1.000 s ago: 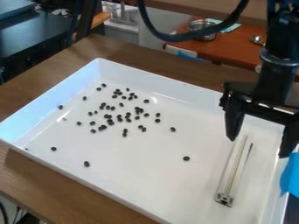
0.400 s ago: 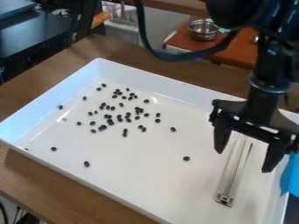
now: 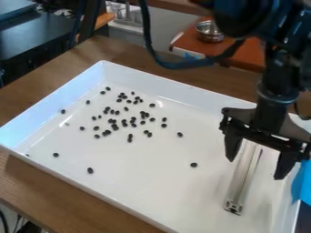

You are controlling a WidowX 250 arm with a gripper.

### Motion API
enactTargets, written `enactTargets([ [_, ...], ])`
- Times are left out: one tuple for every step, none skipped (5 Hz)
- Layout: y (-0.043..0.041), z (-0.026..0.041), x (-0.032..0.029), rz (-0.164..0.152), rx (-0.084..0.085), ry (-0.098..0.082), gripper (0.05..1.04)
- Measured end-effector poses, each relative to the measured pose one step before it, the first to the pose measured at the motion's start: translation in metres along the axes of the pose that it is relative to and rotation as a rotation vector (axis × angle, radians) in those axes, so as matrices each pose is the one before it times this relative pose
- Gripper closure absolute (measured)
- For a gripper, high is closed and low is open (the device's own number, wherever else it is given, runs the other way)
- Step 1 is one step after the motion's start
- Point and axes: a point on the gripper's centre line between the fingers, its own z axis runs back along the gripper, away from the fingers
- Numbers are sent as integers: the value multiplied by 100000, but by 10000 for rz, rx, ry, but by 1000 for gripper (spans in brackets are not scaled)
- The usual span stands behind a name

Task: Sweep into pile

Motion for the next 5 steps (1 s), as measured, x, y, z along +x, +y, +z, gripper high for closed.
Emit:
enactTargets([
  [432, -922, 42, 291, 17, 68, 83],
  [94, -846, -286, 47, 45, 98, 114],
  [154, -494, -80, -37, 9, 68, 394],
  [573, -126, 172, 73, -71, 66, 687],
  [414, -77, 70, 22, -117, 14, 711],
])
